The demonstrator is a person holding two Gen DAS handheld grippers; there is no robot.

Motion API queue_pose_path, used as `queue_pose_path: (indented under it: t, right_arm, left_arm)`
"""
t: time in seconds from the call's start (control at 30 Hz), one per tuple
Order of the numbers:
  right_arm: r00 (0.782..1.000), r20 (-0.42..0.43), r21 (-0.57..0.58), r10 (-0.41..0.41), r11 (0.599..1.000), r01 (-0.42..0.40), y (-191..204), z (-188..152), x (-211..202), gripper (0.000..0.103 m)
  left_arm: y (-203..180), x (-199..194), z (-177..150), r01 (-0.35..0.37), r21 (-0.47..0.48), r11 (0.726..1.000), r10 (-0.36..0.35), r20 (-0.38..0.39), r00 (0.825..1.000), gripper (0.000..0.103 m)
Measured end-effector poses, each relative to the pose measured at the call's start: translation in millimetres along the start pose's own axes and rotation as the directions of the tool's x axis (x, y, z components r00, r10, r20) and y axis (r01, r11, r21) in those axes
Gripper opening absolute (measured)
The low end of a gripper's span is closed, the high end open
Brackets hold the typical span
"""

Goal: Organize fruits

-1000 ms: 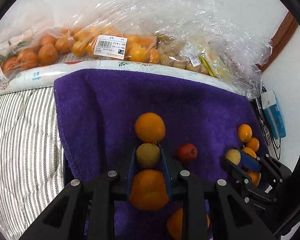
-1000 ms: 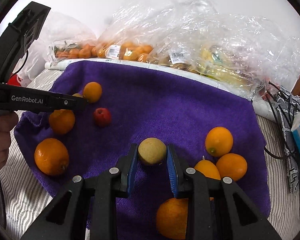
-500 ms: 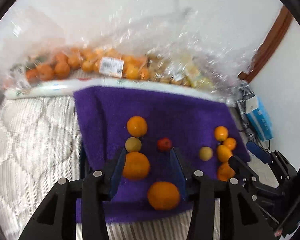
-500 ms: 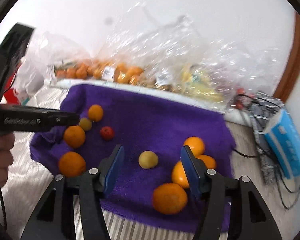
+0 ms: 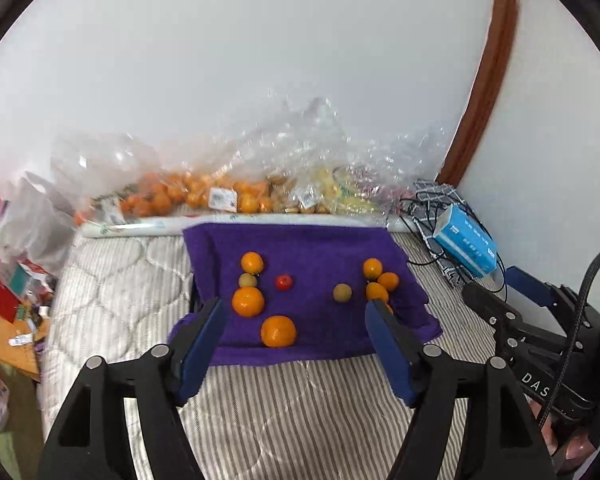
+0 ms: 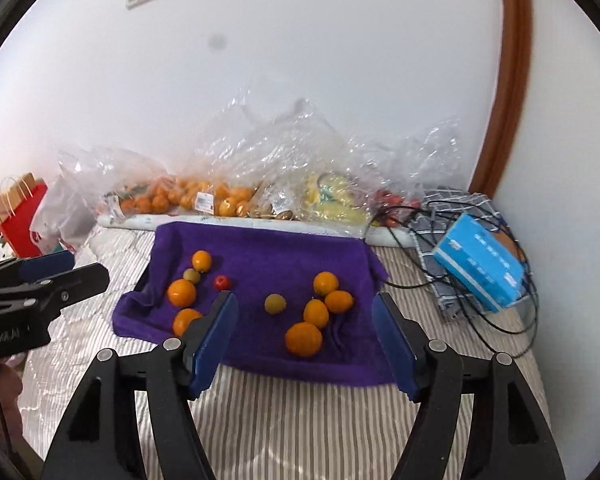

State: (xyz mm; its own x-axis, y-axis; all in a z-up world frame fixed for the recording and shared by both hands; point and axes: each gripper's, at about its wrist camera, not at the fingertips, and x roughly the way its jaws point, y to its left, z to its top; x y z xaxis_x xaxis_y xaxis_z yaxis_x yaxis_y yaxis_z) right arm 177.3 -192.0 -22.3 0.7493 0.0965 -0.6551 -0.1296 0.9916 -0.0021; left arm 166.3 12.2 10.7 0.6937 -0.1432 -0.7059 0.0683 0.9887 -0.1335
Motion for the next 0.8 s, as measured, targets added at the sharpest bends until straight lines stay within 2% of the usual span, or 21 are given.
queue_pose_path:
  t: [0.03, 0.1, 0.13, 0.43, 0.8]
  right_arm:
    - [1.0, 0.01, 0.001, -0.013, 1.0, 0.013, -1, -1, -9, 0.071]
    - [0.999, 0.035, 0.007, -0.018, 1.0, 0.017, -3, -3, -24, 0.087]
    - [0.998, 0.054, 0.009, -0.014, 1.0, 0.014, -4, -4, -32, 0.089]
    - [0.997, 0.076, 0.024, -0.006, 1.0, 0.004, -10, -20, -70, 0.099]
    - [0.996, 0.089, 0.038, -0.01, 0.999, 0.006, -17, -38, -91, 0.102]
  left_arm:
    - [-4, -10, -2, -0.013, 0.008, 1.0, 0.013, 0.013, 1.0, 0.073]
    - [-8, -20, -6, -0.025, 0.019, 1.0, 0.024, 0.02, 1.0, 0.073]
    - [-9, -27, -8, -0.028, 0.014, 0.999, 0.028, 0.031, 0.999, 0.074]
    - [-11, -52, -28, -0.09, -0.01, 0.996, 0.091, 0.062, 0.994, 0.077]
    - [-21, -71, -43, -0.109, -0.009, 0.994, 0.11, 0.082, 0.991, 0.078]
